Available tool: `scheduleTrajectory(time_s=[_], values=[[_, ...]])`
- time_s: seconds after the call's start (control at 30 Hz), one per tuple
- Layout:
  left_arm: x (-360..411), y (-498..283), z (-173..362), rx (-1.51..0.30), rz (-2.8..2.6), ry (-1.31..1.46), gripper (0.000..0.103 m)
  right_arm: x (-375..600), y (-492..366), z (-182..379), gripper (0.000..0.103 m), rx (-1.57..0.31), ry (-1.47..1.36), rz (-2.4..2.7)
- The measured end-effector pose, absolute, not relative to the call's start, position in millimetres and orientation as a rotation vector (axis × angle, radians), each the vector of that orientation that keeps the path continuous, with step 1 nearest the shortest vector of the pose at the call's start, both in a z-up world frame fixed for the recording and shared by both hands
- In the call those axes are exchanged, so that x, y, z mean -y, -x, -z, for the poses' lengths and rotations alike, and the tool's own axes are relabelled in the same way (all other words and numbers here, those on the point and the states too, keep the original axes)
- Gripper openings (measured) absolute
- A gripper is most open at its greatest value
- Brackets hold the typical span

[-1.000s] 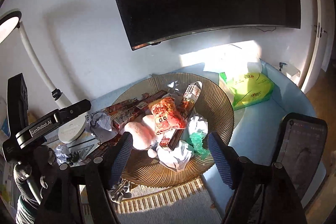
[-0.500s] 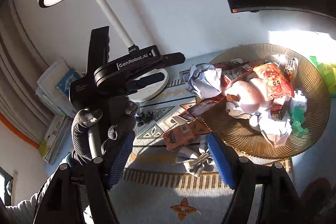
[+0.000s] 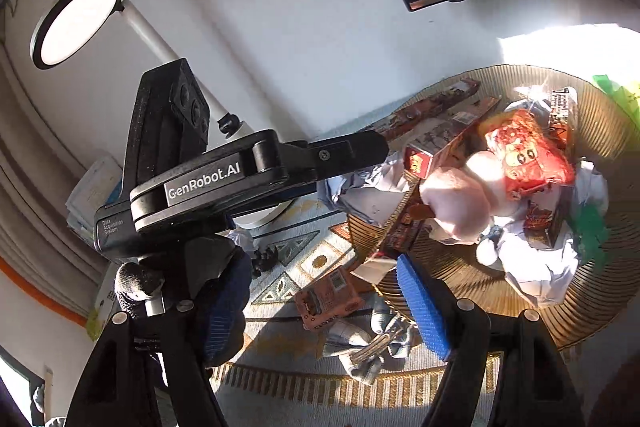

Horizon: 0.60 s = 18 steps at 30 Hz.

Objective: Organize objects
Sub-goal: 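Withdraw both grippers from the bowl back over the rug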

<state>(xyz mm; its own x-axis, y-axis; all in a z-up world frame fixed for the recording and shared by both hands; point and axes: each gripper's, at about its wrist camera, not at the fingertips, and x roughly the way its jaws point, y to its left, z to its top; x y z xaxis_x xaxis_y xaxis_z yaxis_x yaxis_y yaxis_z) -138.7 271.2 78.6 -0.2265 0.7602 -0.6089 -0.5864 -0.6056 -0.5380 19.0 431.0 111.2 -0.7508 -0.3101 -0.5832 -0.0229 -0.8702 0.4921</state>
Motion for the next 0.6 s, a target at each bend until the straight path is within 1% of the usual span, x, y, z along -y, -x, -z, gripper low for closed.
scheduleTrajectory(time_s=[0.13,0.2,0.27,0.33,0.43,0.5,0.6], values=[[-289.5,130.1,-76.6,0.189,-1.927,1.092,0.078,-469.7,-37.3,-109.8,0.074,0.852,-1.011,2.807],[-296.5,128.2,-76.7,0.209,-1.877,1.102,0.078,-481.7,-46.5,-110.2,0.074,0.924,-0.983,2.819],[-302.8,123.1,-78.7,0.217,-1.849,1.097,0.078,-483.6,-54.8,-114.4,0.074,0.935,-0.953,2.819],[-307.1,115.8,-79.4,0.206,-1.819,1.091,0.078,-477.5,-61.7,-122.4,0.074,0.882,-0.932,2.828],[-303.4,101.3,-82.5,0.172,-1.841,1.075,0.078,-455.6,-74.5,-134.9,0.075,0.740,-0.919,2.817],[-284.2,94.0,-89.3,0.179,-1.893,1.049,0.078,-436.6,-82.2,-135.5,0.083,0.635,-0.943,2.815],[-235.2,81.0,-100.1,0.190,-2.016,0.996,0.078,-408.0,-84.2,-123.3,0.084,0.524,-0.985,2.783]])
